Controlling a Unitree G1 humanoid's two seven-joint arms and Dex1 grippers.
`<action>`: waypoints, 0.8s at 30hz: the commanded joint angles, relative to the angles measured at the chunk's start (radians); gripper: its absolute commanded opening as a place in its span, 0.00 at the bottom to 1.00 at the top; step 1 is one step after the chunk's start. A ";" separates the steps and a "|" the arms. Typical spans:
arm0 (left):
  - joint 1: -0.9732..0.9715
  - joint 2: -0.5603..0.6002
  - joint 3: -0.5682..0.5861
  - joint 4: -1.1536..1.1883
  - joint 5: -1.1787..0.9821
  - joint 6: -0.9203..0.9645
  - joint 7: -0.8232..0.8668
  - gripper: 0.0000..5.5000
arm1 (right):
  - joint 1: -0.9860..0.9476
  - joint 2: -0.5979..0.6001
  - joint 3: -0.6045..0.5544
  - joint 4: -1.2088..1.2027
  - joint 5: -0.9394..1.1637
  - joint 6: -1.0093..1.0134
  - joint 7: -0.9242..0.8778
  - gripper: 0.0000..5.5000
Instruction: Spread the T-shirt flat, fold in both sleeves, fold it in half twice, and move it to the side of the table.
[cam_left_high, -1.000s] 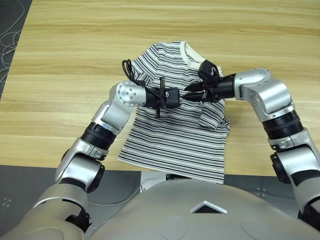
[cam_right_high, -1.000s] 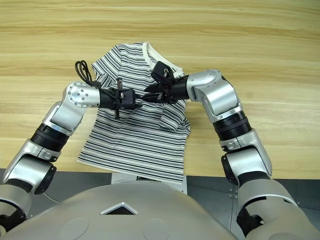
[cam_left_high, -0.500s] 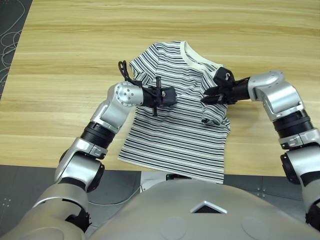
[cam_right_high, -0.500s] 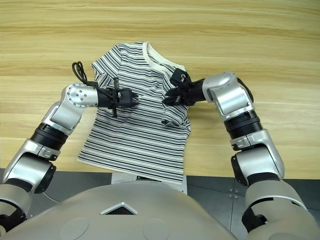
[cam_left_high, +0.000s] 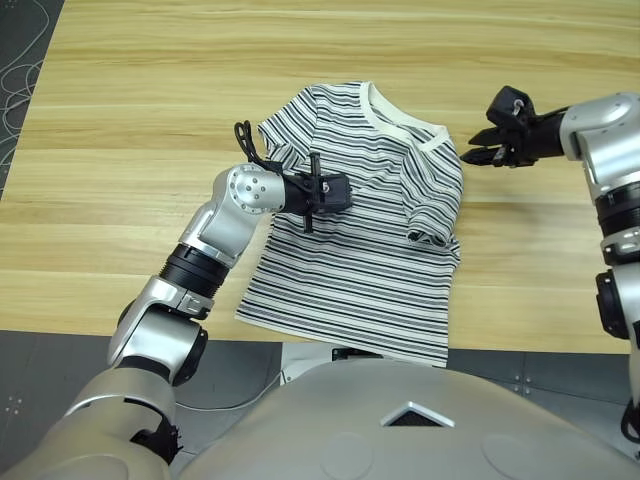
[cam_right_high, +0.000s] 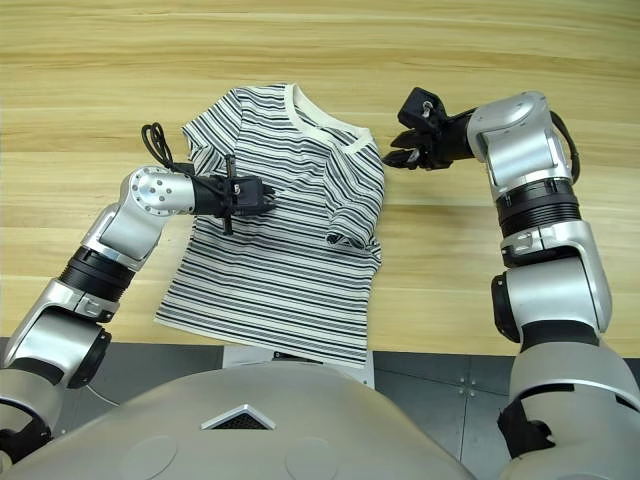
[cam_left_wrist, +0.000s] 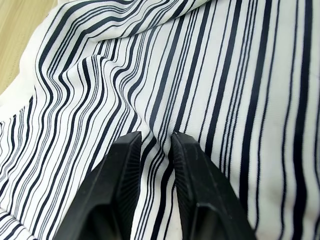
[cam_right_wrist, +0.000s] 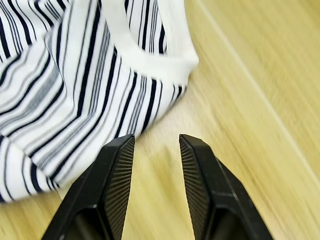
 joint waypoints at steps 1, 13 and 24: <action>0.000 0.006 0.003 0.020 0.019 -0.003 0.010 0.21 | 0.025 0.087 -0.004 -0.224 0.072 0.107 0.034 0.30; 0.018 0.016 -0.009 0.010 0.029 0.003 0.000 0.21 | 0.191 0.145 0.132 -0.309 0.021 0.165 0.011 0.30; 0.049 0.030 -0.055 0.178 0.074 -0.041 0.048 0.21 | 0.178 -0.049 0.060 -0.218 -0.006 0.127 0.052 0.30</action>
